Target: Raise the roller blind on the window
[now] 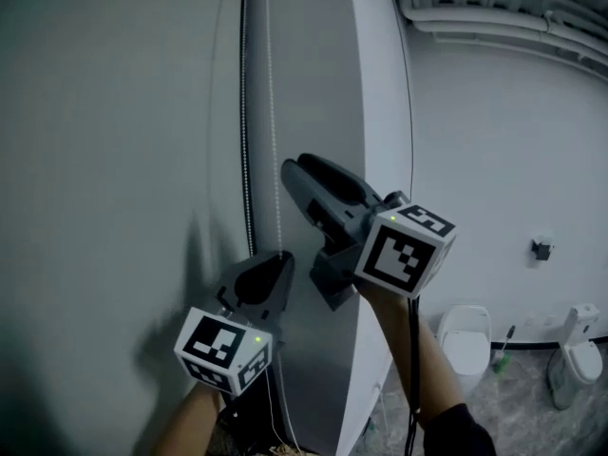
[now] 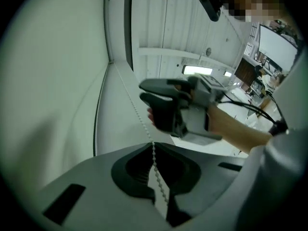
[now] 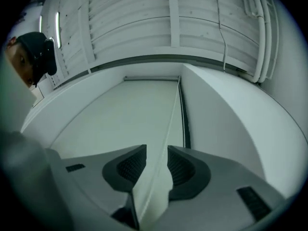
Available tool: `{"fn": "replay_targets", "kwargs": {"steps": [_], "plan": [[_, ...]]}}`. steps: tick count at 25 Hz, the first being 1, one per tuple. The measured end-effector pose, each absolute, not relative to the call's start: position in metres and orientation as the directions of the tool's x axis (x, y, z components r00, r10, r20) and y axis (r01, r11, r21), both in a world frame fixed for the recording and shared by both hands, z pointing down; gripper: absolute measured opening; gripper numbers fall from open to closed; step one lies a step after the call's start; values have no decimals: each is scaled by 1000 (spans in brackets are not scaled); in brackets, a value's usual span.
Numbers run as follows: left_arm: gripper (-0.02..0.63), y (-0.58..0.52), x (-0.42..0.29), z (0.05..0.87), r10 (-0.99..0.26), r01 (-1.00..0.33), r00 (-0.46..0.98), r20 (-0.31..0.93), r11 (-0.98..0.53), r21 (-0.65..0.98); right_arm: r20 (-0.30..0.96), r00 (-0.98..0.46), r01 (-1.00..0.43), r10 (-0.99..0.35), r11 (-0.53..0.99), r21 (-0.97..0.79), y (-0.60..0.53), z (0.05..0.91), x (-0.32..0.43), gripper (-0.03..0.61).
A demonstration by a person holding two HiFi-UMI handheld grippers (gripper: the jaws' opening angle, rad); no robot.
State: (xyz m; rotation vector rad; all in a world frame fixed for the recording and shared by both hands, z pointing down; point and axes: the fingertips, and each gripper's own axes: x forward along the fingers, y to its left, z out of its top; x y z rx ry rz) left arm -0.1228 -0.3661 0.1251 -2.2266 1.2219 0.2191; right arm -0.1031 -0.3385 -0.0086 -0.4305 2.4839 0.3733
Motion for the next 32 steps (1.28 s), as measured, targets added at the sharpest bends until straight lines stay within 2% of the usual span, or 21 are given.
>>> {"fn": "replay_targets", "kwargs": {"steps": [8,10,12,15,19,23,29,32], "plan": [[15,-315,-75,254,-737,-743,629,-246,-477,-470,-596,-727,-506,-342,853,128,-329,-8,-95,115],[15,-311,-76,263,-741,-744,629,-233,-487,-458,-606,-711,-526,-356,842,122,-329,-7,-93,25],[15,-308,-79,260,-742,-745,631,-226,-499,-442,-612,-708,-543,-353,826,153,-325,-8,-94,18],[18,-305,-100,234,-735,-779,613,-290,-500,-379,-614,-701,-600,-363,765,234,-318,-12,-92,18],[18,-295,-141,152,-695,-815,578,-427,-520,-256,-568,-718,-654,-402,669,354,-306,-1,-95,18],[19,-282,-149,83,-627,-779,600,-496,-598,-187,-528,-735,-671,-427,573,471,-282,42,-99,18],[26,-299,-118,21,-614,-758,641,-460,-601,-255,-466,-753,-655,-464,462,598,-273,104,-97,18],[29,-300,-112,9,-608,-742,655,-449,-632,-226,-436,-752,-647,-494,425,634,-269,125,-94,18]]}}
